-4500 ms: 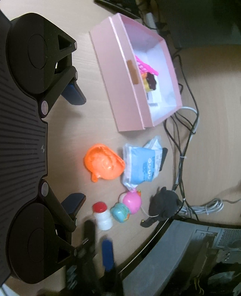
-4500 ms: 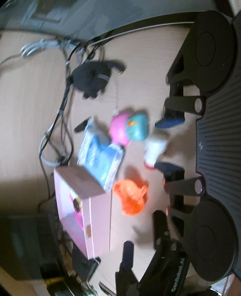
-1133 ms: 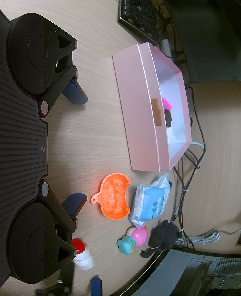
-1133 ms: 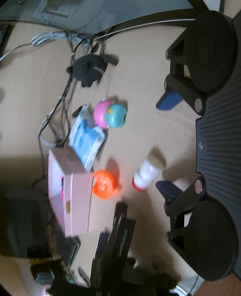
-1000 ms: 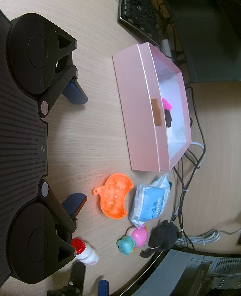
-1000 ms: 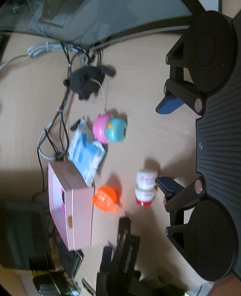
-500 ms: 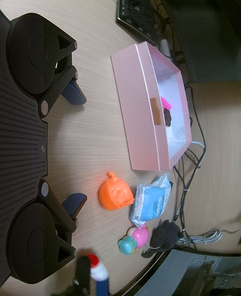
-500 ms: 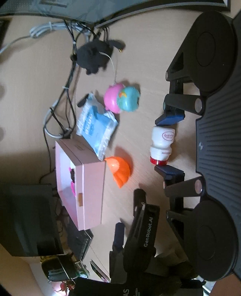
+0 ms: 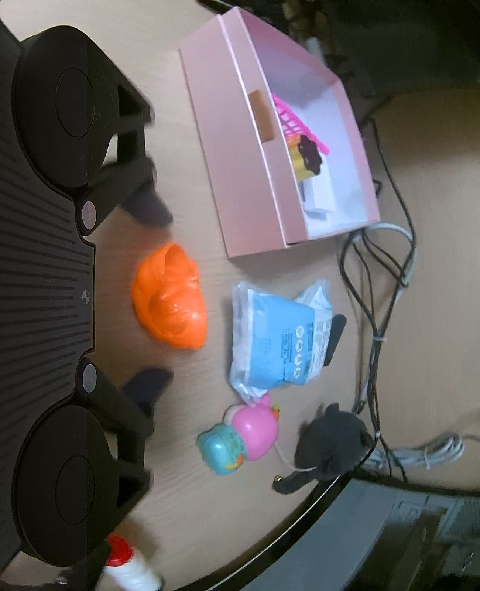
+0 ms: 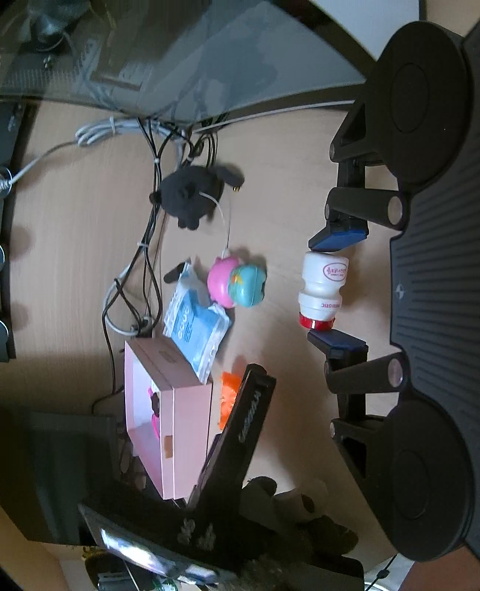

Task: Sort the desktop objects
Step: 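Grasp the orange toy with the left gripper while the right gripper holds the bottle, then drop the orange toy into the pink box with the left gripper while the right drops the bottle in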

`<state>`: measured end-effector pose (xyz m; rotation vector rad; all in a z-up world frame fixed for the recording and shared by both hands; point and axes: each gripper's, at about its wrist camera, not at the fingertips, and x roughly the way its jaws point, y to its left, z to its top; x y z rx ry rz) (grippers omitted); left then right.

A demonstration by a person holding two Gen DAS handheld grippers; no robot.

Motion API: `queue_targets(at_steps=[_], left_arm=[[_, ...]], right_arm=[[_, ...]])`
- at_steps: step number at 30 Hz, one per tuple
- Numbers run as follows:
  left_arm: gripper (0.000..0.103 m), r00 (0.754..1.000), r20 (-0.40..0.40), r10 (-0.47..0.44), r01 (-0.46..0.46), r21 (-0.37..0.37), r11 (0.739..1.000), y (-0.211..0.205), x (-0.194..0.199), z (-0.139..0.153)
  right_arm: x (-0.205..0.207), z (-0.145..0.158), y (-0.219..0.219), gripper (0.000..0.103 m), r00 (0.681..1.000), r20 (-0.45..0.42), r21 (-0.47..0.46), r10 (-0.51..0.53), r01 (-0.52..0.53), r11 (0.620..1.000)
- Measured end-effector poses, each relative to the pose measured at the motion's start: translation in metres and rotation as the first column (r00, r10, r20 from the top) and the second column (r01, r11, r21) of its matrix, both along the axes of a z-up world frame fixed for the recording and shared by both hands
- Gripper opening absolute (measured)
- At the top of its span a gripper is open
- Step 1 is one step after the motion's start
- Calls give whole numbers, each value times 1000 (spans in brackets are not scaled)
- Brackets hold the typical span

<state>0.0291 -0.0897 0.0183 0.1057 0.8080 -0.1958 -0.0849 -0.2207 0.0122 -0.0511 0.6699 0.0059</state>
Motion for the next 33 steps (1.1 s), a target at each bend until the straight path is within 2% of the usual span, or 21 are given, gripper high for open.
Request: queue_targets(at_steps=[2, 4, 5, 9, 13, 18, 22, 28, 33], left_arm=[[78, 1000, 13, 13, -13, -3, 1000, 0, 1, 1], [67, 1000, 30, 5, -5, -4, 1000, 1, 1, 3], [64, 999, 31, -7, 7, -10, 1000, 2, 0, 4], [63, 997, 55, -46, 47, -10, 999, 7, -13, 9], [64, 996, 51, -76, 77, -5, 997, 24, -37, 15], [64, 999, 32, -39, 40, -25, 999, 57, -60, 27], [64, 1000, 29, 2, 0, -39, 999, 82, -69, 36], [64, 998, 47, 44, -41, -70, 997, 107, -61, 49], [64, 995, 80, 54, -47, -92, 995, 123, -23, 72]], right_arm=[[-2, 0, 0, 46, 1000, 1, 0, -6, 6, 1000], [-2, -1, 1, 45, 1000, 1, 1, -5, 5, 1000], [-3, -1, 1, 45, 1000, 0, 1, -1, 1, 1000], [0, -2, 5, 45, 999, -16, 7, 34, -34, 999], [5, 0, 12, 46, 992, -53, 17, 117, -116, 993], [21, 8, 30, 46, 977, -81, -10, 196, -198, 980], [37, 24, 47, 46, 970, -72, -3, 234, -235, 972], [58, 44, 68, 46, 965, -59, 2, 256, -256, 967], [76, 74, 79, 46, 967, -9, -8, 255, -255, 967]])
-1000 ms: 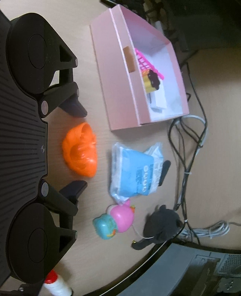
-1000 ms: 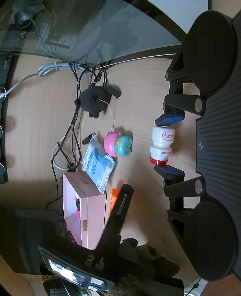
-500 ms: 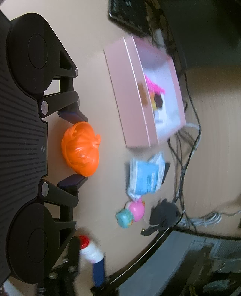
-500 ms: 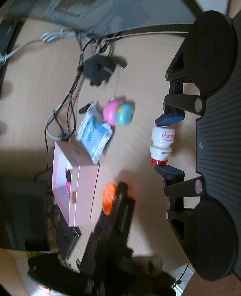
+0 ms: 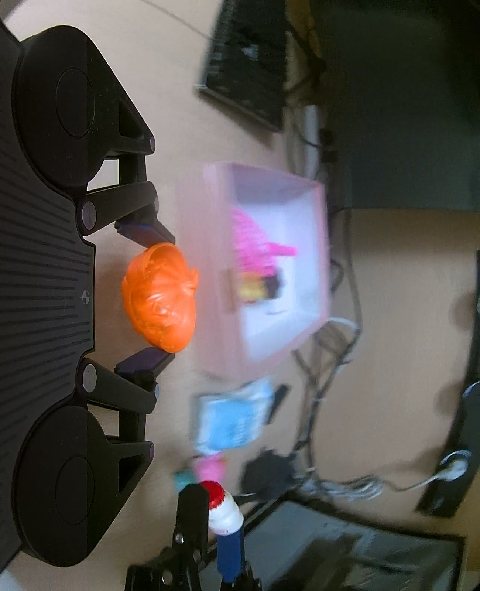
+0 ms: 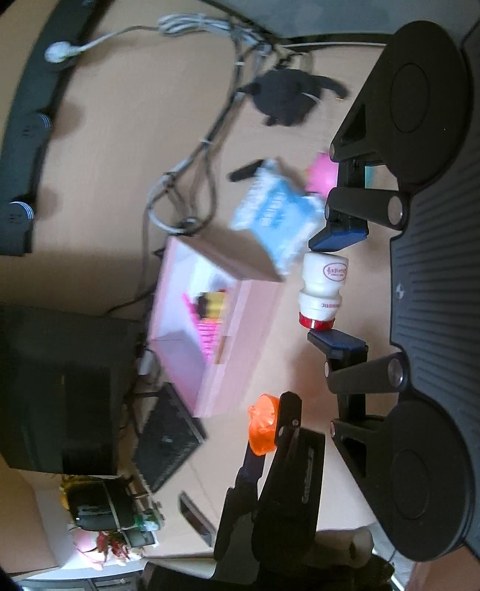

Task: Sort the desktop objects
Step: 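Drop the orange toy into the pink box with the left gripper while the right drops the bottle in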

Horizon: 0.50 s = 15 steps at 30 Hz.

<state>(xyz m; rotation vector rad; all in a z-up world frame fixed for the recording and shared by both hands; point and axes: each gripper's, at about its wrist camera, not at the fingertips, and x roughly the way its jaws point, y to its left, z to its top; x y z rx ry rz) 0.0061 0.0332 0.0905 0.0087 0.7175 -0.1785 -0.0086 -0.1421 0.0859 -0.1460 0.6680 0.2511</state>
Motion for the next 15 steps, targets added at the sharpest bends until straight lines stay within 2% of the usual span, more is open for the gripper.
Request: queue_targets(at_steps=[7, 14, 15], left_arm=[[64, 998, 59, -4, 4, 0, 1000, 17, 71, 28], [64, 997, 70, -43, 42, 22, 999, 35, 122, 22], [70, 997, 64, -47, 46, 15, 999, 39, 131, 19]], right_arm=[[59, 55, 9, 46, 991, 119, 61, -58, 51, 997], [135, 71, 34, 45, 986, 139, 115, -88, 72, 991], [147, 72, 37, 46, 987, 131, 129, -93, 76, 989]])
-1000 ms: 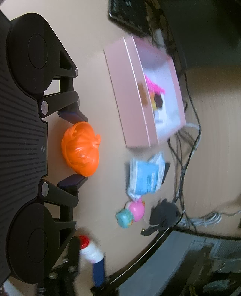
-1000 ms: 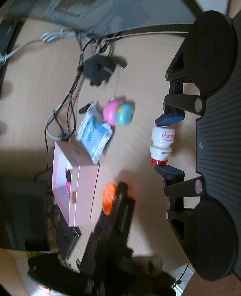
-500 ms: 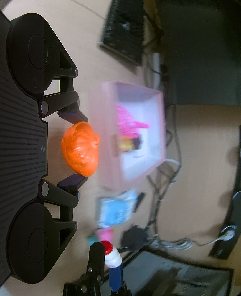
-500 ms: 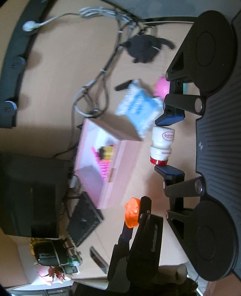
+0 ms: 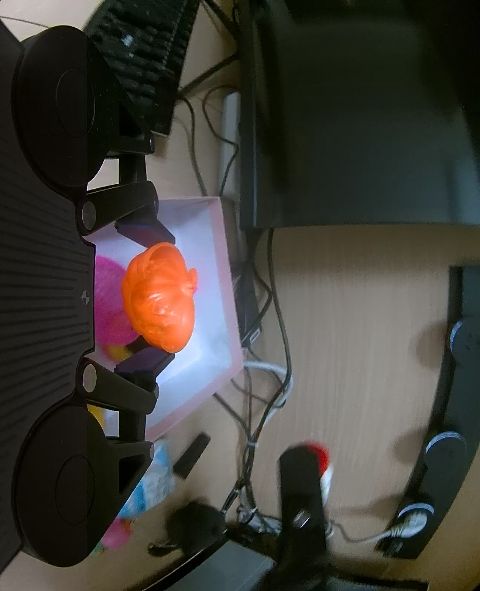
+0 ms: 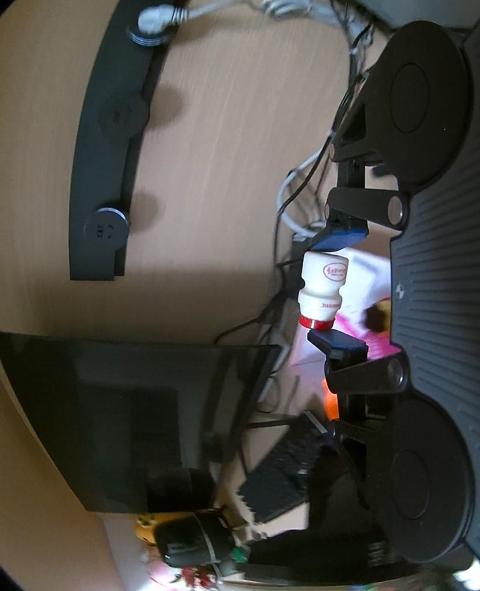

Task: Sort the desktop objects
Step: 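Drop the orange toy into the pink box with the left gripper while the right drops the bottle in, then grasp the black cable plug with the right gripper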

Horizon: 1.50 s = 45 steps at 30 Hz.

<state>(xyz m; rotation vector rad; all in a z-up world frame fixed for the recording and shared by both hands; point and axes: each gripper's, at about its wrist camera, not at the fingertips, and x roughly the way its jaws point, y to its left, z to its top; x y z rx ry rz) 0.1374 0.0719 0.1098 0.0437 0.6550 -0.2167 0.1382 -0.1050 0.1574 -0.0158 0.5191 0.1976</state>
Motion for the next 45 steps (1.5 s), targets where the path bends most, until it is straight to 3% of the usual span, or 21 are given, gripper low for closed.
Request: queue_targets(at_steps=[2, 4, 7, 12, 17, 27, 32, 36, 37, 39, 45], left_arm=[[83, 999, -32, -11, 11, -4, 1000, 7, 14, -6], [86, 999, -54, -1, 1, 7, 1000, 16, 19, -11], [95, 997, -73, 25, -24, 17, 1000, 25, 10, -13], [97, 991, -131, 27, -26, 10, 1000, 19, -27, -19], [98, 987, -161, -7, 8, 9, 1000, -10, -67, -29], [99, 972, -236, -19, 26, 29, 999, -70, -100, -52], [100, 975, -220, -17, 31, 60, 998, -83, -119, -54], [100, 980, -198, 18, 0, 89, 996, -80, -133, -53], [100, 979, -203, 30, -12, 87, 996, -79, -134, -54], [100, 976, -213, 54, -37, 81, 996, -76, -139, -56], [100, 977, -202, 70, -54, 84, 995, -72, -163, -60]], right_arm=[[27, -1, 6, 47, 1000, -16, 47, 1, 0, 999], [47, -6, 10, 63, 1000, -19, 67, -16, 17, 998], [61, -16, 18, 66, 998, -23, 22, -55, 55, 998], [47, -43, 19, 77, 992, -61, -75, -110, 105, 992], [22, -73, 7, 78, 970, -182, -143, -158, 133, 981], [-35, -91, -38, 79, 963, -222, -116, -152, 129, 985], [-69, -103, -64, 81, 975, -157, -95, -159, 145, 985], [-101, -125, -79, 81, 981, -77, -142, -175, 163, 976], [-105, -131, -81, 76, 982, -74, -163, -171, 158, 974], [-106, -138, -83, 67, 984, -76, -179, -158, 142, 973], [-75, -132, -90, 71, 982, -64, -89, -176, 170, 981]])
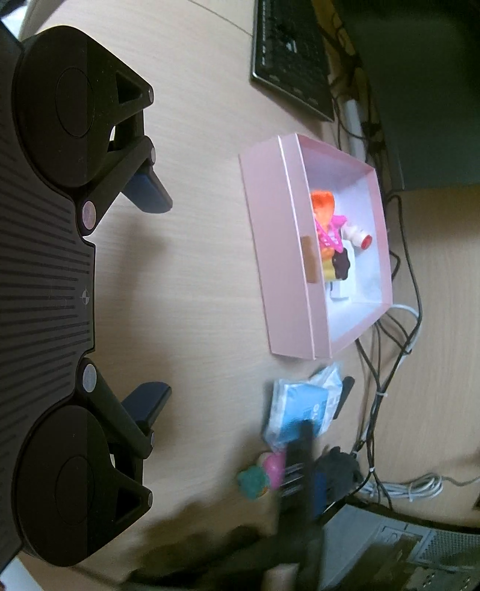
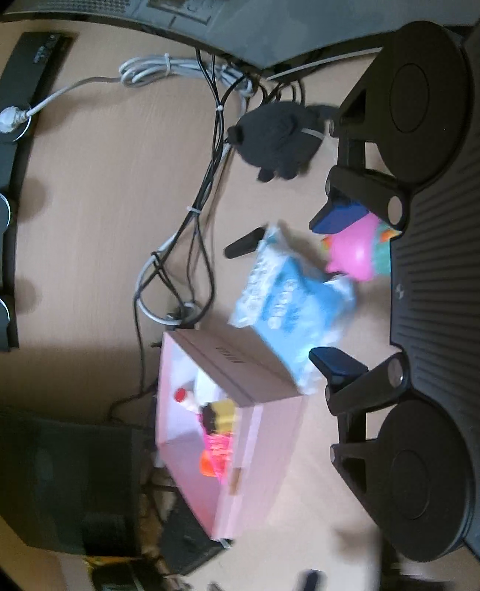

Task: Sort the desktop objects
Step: 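Grasp the black cable plug with the right gripper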

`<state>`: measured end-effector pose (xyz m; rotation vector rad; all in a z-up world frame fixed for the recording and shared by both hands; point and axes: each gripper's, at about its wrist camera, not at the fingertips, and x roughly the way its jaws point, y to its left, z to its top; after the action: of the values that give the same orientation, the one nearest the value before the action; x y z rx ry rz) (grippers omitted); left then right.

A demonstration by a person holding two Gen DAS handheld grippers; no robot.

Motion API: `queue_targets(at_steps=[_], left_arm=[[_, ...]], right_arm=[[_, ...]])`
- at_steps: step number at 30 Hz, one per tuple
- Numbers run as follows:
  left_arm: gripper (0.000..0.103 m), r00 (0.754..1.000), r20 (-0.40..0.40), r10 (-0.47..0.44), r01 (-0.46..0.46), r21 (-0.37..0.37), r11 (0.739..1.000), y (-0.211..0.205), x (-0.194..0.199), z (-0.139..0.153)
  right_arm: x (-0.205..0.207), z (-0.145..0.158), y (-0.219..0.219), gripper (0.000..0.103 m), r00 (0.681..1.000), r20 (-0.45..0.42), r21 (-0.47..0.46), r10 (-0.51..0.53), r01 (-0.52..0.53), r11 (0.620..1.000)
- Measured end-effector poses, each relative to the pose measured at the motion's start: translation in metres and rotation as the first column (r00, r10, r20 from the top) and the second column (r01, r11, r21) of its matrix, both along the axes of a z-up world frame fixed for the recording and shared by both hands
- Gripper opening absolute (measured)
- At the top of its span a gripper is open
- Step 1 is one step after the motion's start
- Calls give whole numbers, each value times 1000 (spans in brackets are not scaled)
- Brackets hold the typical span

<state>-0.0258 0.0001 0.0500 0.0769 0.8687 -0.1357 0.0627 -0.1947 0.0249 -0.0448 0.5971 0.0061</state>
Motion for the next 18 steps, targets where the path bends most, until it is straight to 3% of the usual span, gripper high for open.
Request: queue_targets(at_steps=[3, 5, 6, 11, 13, 17, 18], left_arm=[[101, 999, 10, 31, -30, -20, 999, 9, -10, 3], [101, 999, 10, 53, -53, -31, 998, 14, -14, 5], [101, 998, 15, 57, -57, -30, 998, 16, -15, 7], [101, 997, 41, 65, -63, -37, 997, 27, -24, 14], [101, 996, 35, 82, -80, -52, 995, 33, -25, 12], [101, 995, 9, 104, -103, -78, 992, 41, -23, 5], [101, 995, 7, 100, -99, -80, 992, 40, -23, 4]], right_arm=[[25, 8, -15, 71, 996, 51, 42, -72, 69, 997], [54, 16, -33, 59, 995, 36, 98, -96, 92, 991], [71, 18, -38, 52, 994, 14, 120, -106, 103, 987], [155, 14, -59, 50, 982, -160, 190, -100, 130, 973], [175, 3, -61, 39, 972, -213, 170, -100, 138, 976], [190, -20, -51, 32, 957, -285, 80, -56, 82, 993], [191, -24, -47, 27, 954, -296, 60, -42, 63, 996]])
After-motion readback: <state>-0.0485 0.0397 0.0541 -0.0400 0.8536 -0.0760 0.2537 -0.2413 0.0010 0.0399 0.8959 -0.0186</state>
